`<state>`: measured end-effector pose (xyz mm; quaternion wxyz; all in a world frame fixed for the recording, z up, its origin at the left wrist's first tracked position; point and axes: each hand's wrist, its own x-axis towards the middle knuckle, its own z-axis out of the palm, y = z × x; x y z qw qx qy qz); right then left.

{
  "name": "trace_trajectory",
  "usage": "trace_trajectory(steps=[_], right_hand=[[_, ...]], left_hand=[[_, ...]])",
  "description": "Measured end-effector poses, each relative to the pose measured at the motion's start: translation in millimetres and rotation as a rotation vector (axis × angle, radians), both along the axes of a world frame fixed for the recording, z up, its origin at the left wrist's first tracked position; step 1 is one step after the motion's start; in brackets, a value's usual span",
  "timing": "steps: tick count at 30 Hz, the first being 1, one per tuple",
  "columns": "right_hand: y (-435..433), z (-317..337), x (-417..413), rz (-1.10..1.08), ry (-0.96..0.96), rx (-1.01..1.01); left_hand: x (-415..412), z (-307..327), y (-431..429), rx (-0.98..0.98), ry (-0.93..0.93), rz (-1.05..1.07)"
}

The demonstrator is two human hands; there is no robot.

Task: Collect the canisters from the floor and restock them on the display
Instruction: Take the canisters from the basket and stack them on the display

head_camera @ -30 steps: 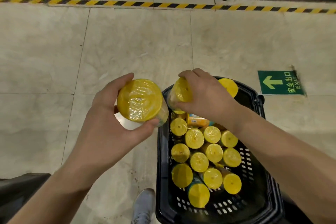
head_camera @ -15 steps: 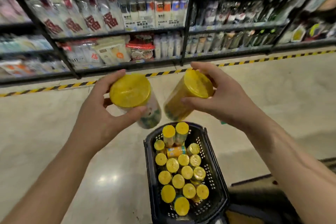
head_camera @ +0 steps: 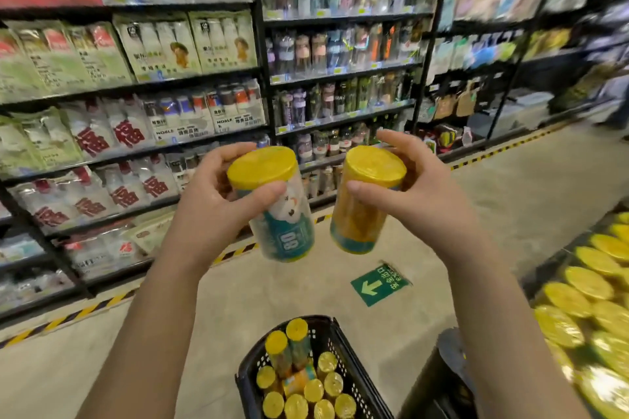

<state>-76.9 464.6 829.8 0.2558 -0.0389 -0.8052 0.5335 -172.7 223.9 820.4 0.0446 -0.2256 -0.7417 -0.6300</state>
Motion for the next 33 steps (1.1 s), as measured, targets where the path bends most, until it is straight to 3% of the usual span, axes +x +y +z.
trace_trajectory(steps=[7,20,33], right_hand=[[3,20,73,-0.269,0.054,-0.101],[-29,12,221,-0.841,0.081,-0.080],[22,10,375,-1.047,0.059,-0.061]], left_hand=[[24,15,32,0.086,-0.031,-0.215],[80,17,80,0.050,-0.051,-0.610],[211,11,189,-0.009,-0.038,-0.852]])
